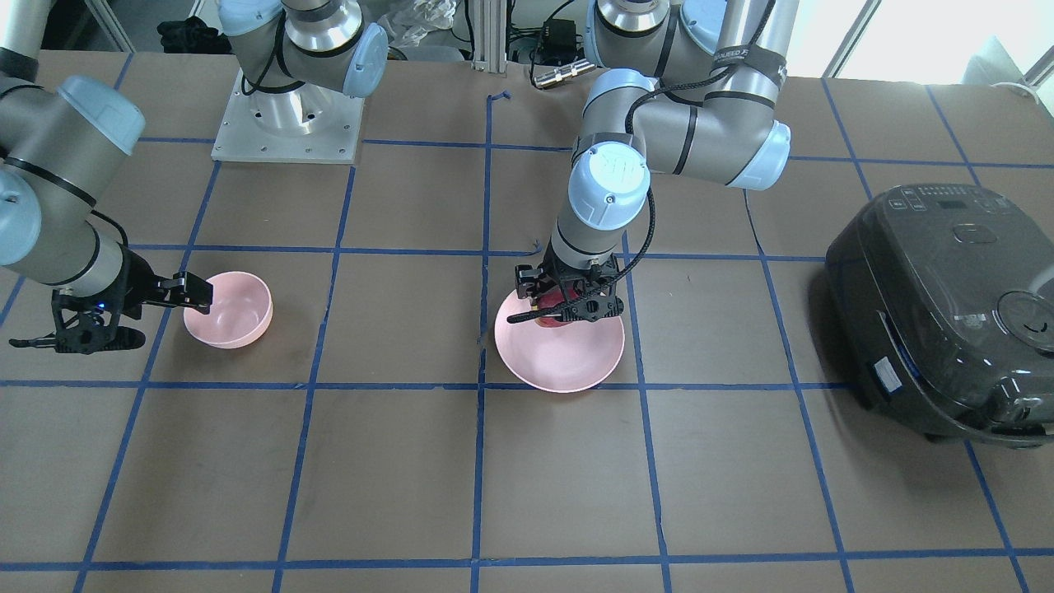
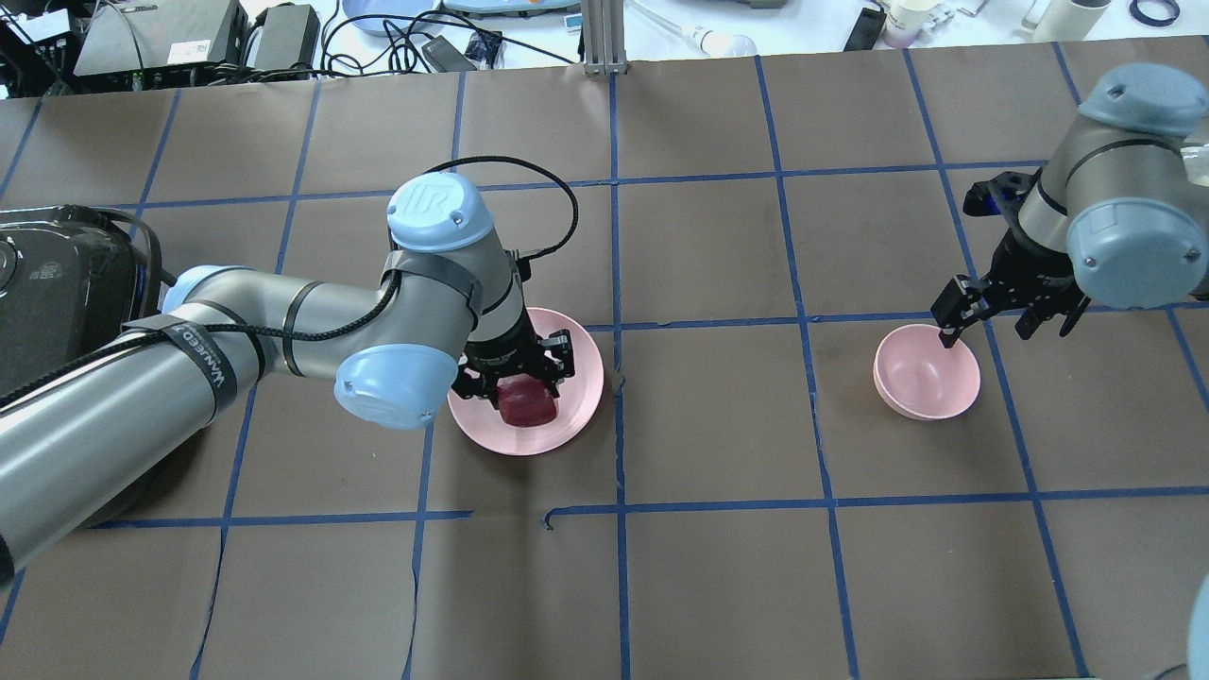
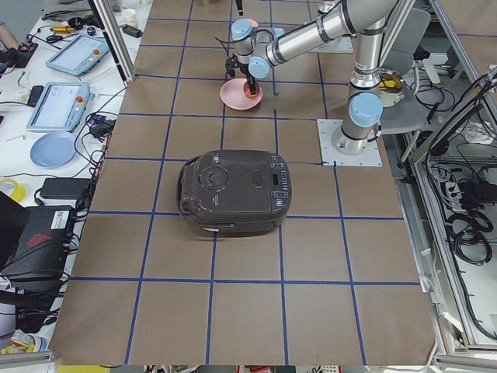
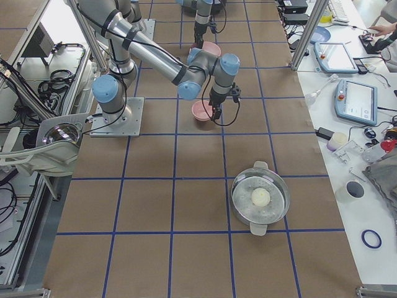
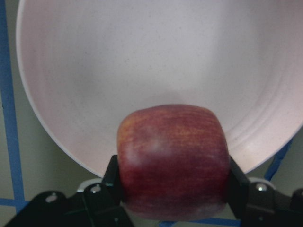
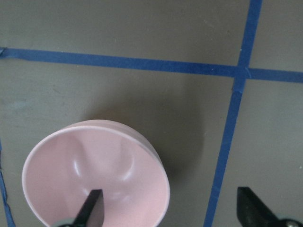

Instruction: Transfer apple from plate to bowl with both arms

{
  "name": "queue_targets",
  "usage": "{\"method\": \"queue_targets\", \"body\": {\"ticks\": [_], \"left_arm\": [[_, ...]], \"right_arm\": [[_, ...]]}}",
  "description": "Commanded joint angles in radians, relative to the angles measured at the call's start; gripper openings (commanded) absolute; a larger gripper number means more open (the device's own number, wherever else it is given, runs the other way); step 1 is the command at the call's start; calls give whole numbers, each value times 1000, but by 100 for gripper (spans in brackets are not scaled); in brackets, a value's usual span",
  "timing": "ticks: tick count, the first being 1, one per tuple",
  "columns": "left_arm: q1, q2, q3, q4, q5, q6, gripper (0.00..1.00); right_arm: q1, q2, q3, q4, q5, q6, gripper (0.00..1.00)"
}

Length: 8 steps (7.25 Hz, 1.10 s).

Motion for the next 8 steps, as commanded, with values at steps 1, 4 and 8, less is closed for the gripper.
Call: {"method": "queue_targets", "body": {"ticks": [1, 4, 8], "left_arm": [[2, -1, 152, -149, -6, -11, 0], [14, -10, 233, -195, -64, -49, 0], [20, -36, 297, -281, -70, -143, 0]], "right_arm": [[-1, 31, 62, -56, 16, -1, 88], [-1, 45, 109, -130, 19, -5, 37], [1, 28, 95, -63, 119, 51, 0]]}}
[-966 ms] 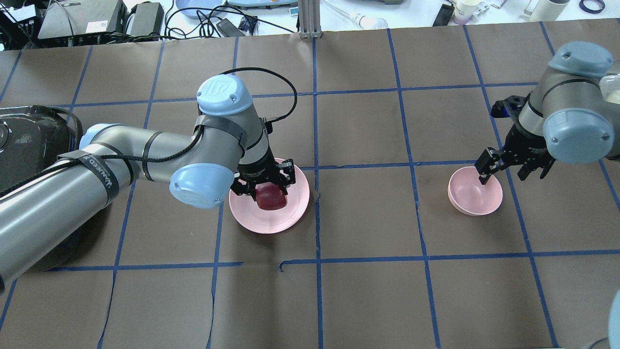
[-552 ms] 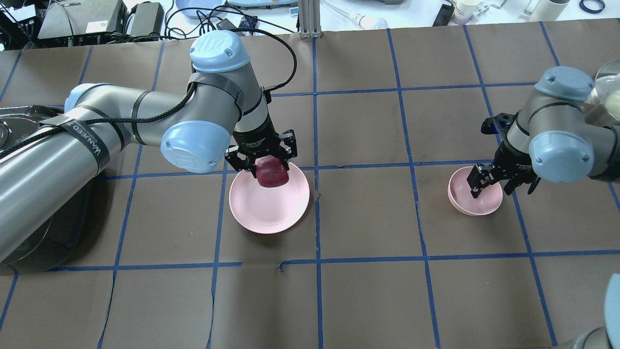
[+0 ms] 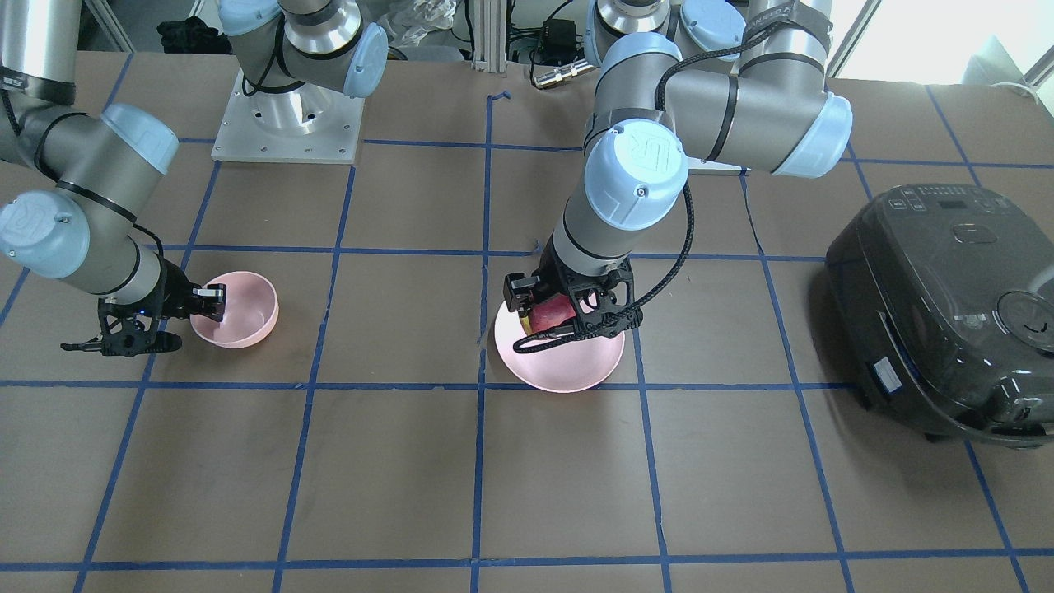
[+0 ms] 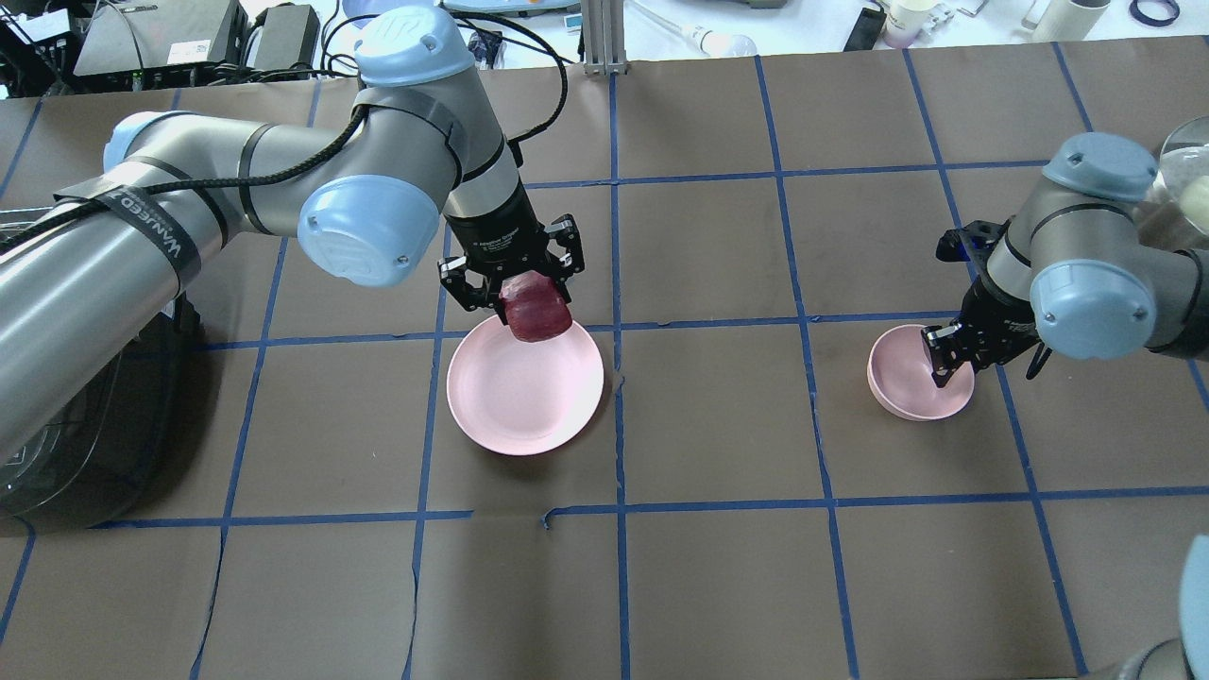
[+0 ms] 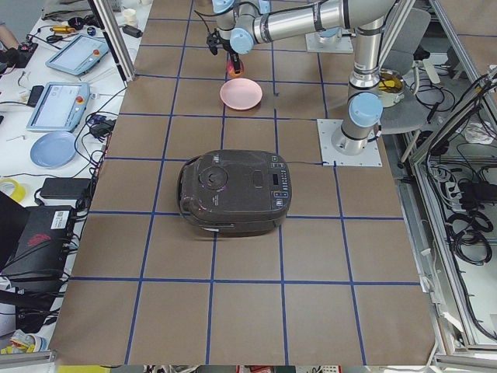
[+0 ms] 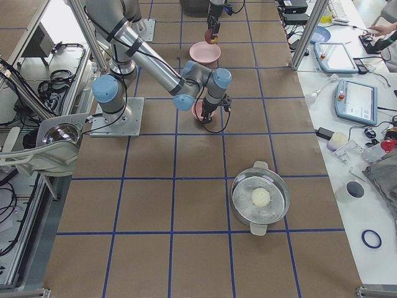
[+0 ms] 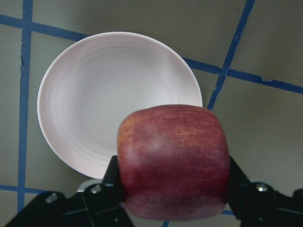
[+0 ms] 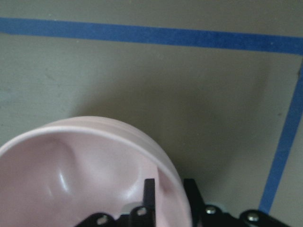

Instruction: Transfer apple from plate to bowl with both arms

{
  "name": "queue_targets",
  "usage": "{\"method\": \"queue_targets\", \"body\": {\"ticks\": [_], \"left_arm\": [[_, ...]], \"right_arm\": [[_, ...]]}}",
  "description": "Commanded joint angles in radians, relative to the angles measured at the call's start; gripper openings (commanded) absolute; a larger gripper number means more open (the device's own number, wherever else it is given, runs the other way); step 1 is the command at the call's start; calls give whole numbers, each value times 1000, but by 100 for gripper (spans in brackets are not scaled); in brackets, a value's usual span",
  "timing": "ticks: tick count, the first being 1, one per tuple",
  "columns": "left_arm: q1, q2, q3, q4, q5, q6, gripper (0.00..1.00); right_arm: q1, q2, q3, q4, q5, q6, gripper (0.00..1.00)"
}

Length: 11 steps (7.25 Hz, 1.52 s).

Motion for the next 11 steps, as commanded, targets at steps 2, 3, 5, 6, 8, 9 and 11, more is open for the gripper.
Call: {"method": "queue_targets", "body": {"ticks": [2, 3, 5, 6, 8, 9, 11], "left_arm": [[1, -7, 4, -10, -4, -25, 0], [1, -8, 3, -10, -4, -25, 0], [-1, -11, 0, -10, -5, -57, 0], [-2, -13, -6, -10, -7, -65, 0], [-9, -13, -10, -10, -7, -72, 0], [-13, -13, -11, -10, -8, -112, 0], [-38, -13, -11, -5, -51, -216, 0]], "right_arm": [[47, -52, -36, 125, 247, 124, 0], [104, -52, -38, 124, 286, 173, 0], [284, -40, -32, 104, 293, 323, 0], [349, -35, -32, 72, 294, 363, 0], [374, -12, -27, 77, 281, 396, 0], [374, -9, -29, 70, 273, 390, 0], [373, 18, -35, -24, 229, 384, 52]]}}
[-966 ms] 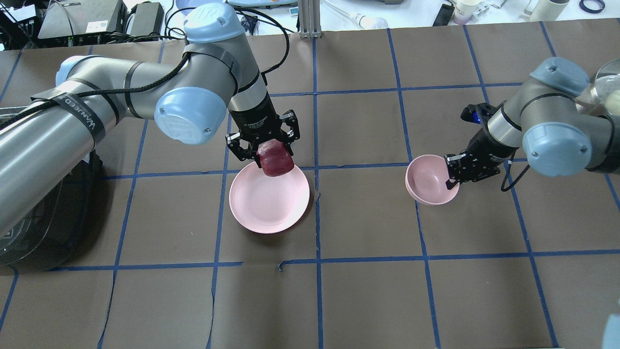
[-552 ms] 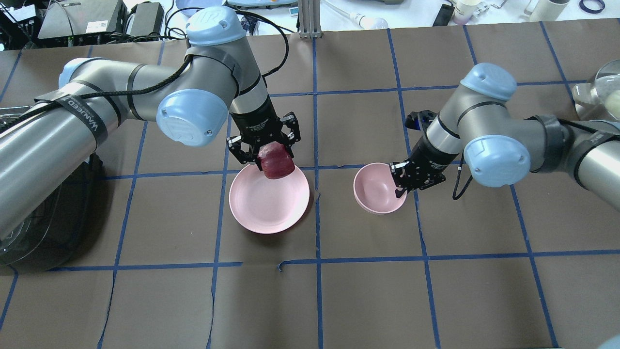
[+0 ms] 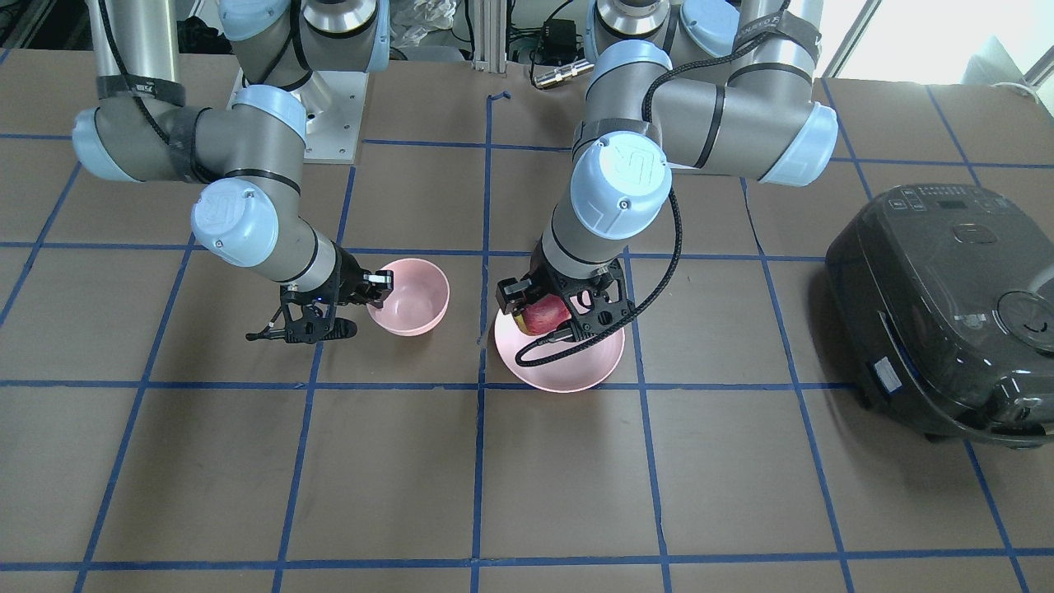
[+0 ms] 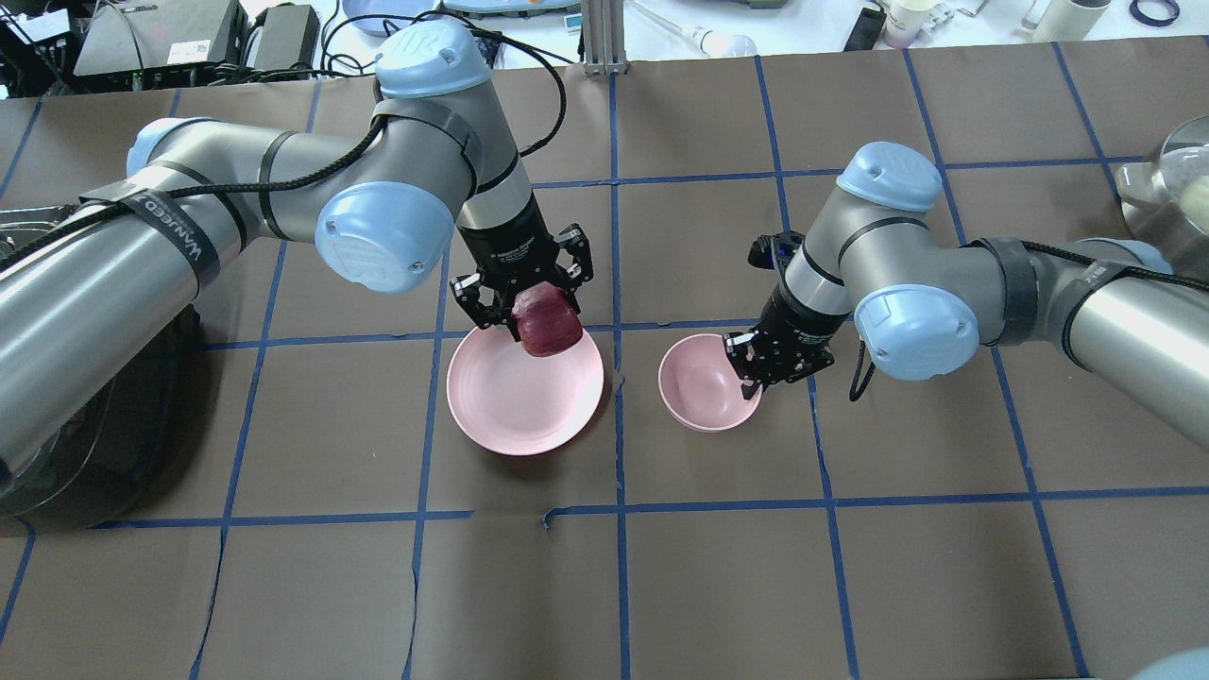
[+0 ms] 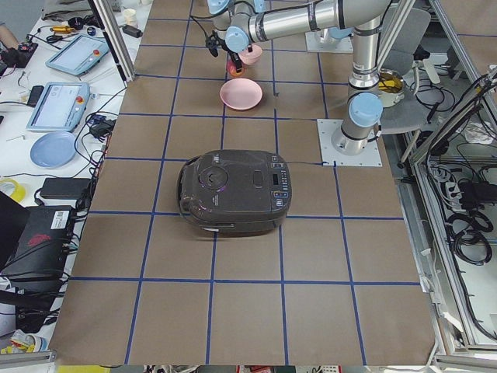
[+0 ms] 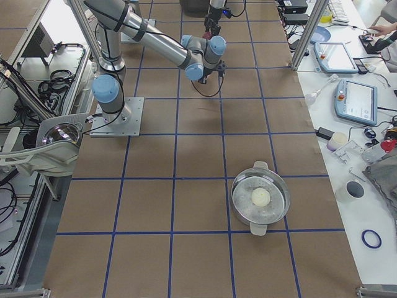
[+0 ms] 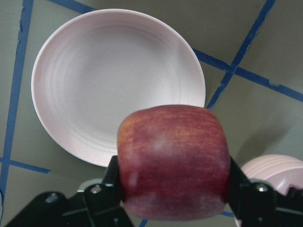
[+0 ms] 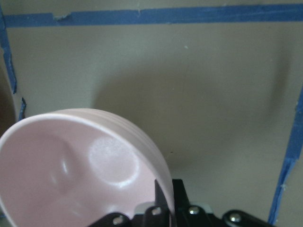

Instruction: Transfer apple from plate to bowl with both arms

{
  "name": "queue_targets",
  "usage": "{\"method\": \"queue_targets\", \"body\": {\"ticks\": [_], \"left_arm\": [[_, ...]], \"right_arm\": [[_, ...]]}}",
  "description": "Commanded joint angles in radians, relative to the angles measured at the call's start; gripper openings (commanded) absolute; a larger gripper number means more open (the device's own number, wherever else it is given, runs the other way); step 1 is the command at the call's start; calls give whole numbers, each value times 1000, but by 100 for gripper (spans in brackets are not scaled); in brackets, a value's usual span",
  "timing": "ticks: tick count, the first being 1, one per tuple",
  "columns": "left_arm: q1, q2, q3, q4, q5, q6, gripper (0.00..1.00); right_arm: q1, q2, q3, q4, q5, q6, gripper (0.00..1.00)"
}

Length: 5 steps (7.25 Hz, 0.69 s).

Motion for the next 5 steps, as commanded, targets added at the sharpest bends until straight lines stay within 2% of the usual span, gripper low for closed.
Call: {"method": "queue_targets", "body": {"ticks": [1, 2, 3, 4, 5], "left_arm": [[-18, -2, -2, 4, -60, -105, 0], [-32, 0, -22, 17, -114, -157, 0], [-61, 0, -48, 83, -123, -188, 0], [-84, -6, -64, 132, -128, -300, 0], [-122, -30, -68, 198, -136, -385, 0]], "right_arm": [[-1, 22, -8, -55, -28, 13, 91], [-10, 7, -19, -85, -34, 13, 100], [-35, -15, -58, -78, -63, 7, 100], [-91, -26, -136, 10, -88, 5, 100], [-166, -42, -240, 183, -118, -2, 100]]}}
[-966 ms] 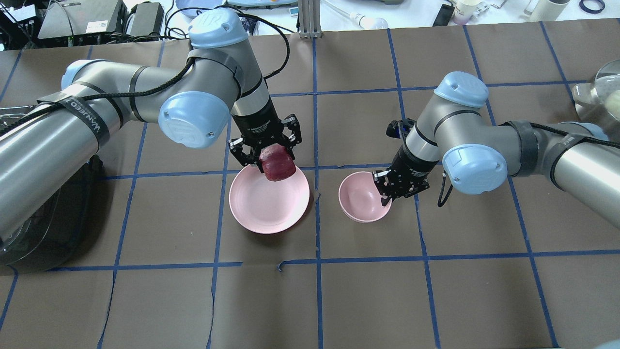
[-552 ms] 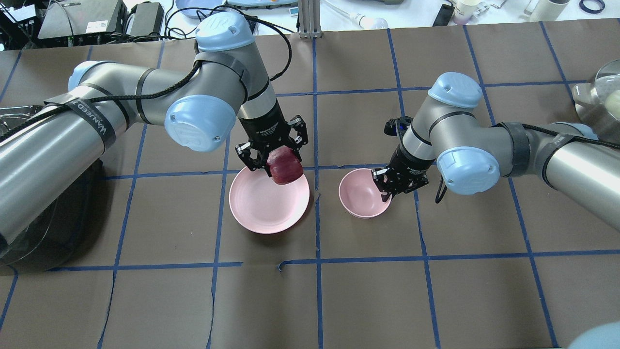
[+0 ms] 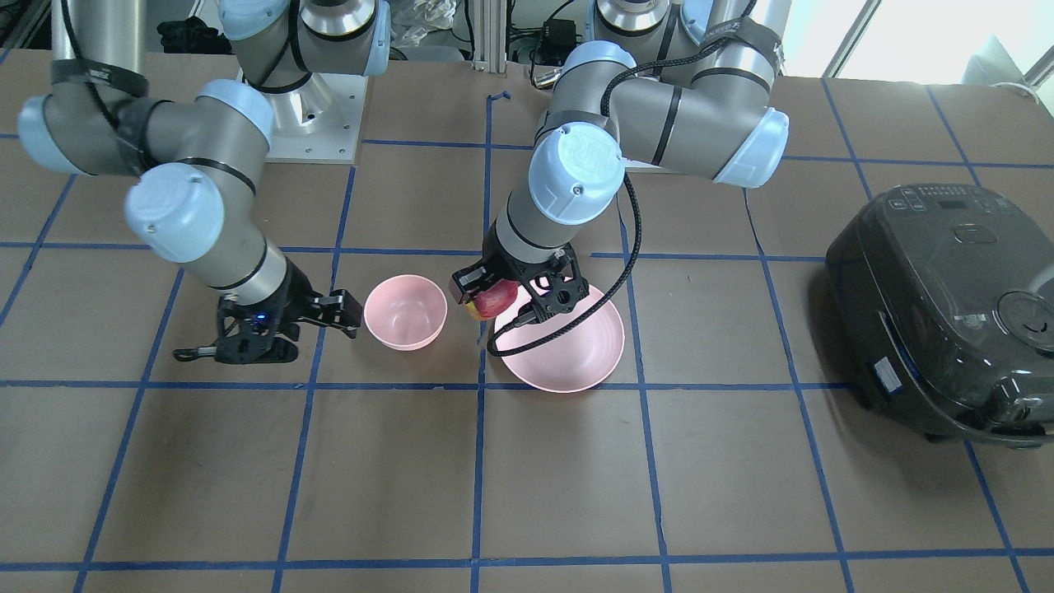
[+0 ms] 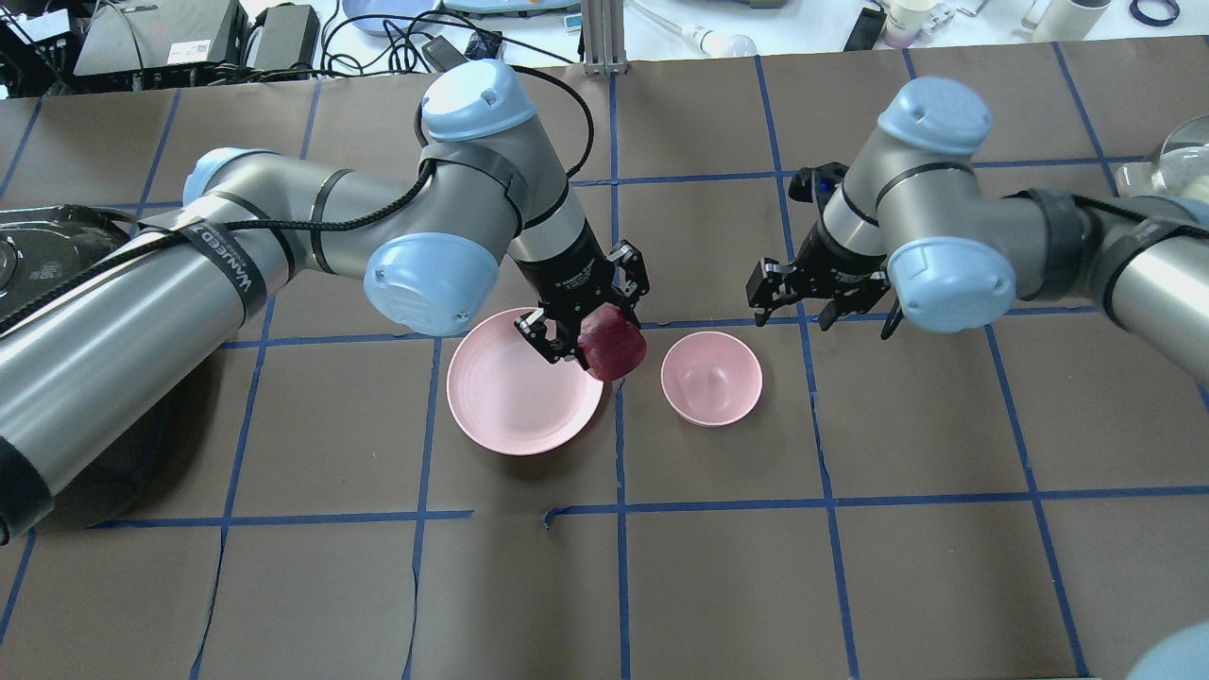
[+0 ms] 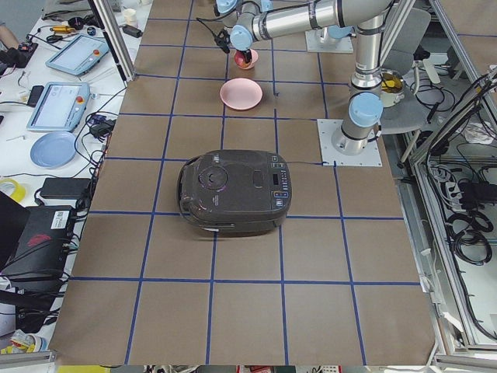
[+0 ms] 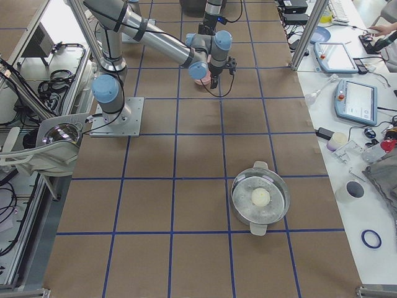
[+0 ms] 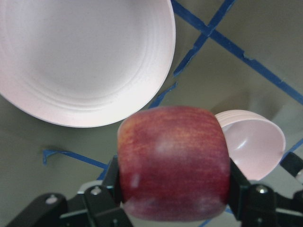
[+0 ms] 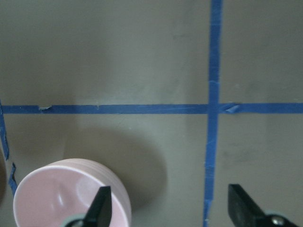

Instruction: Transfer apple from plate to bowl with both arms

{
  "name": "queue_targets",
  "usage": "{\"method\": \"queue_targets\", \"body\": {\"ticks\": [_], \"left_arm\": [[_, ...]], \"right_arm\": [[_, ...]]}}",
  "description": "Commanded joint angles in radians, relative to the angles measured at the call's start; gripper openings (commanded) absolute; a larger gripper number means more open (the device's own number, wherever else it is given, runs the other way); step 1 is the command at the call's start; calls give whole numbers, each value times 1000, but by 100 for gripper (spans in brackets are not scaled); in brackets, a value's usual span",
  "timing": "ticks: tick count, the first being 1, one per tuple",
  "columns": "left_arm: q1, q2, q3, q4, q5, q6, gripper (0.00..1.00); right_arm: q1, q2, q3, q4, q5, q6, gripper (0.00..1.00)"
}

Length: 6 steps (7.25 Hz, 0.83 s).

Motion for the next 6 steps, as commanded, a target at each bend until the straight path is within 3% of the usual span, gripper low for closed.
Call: {"method": "queue_targets", "body": {"ticks": [1, 2, 3, 5, 6], "left_arm": [[-77, -60, -11, 163, -67, -223, 0], [-104, -108, -6, 288, -89, -301, 0], [-131, -139, -5, 317, -80, -309, 0], [-139, -157, -5, 316, -77, -298, 0], [-139, -162, -8, 313, -75, -294, 25]], "right_arm": [[-135, -28, -197, 246, -89, -34, 100], [-149, -47, -259, 340, -120, -71, 100], [-145, -85, -284, 400, -142, -68, 100], [-151, -97, -287, 400, -133, -71, 100], [-151, -101, -290, 406, -130, -71, 100]]}}
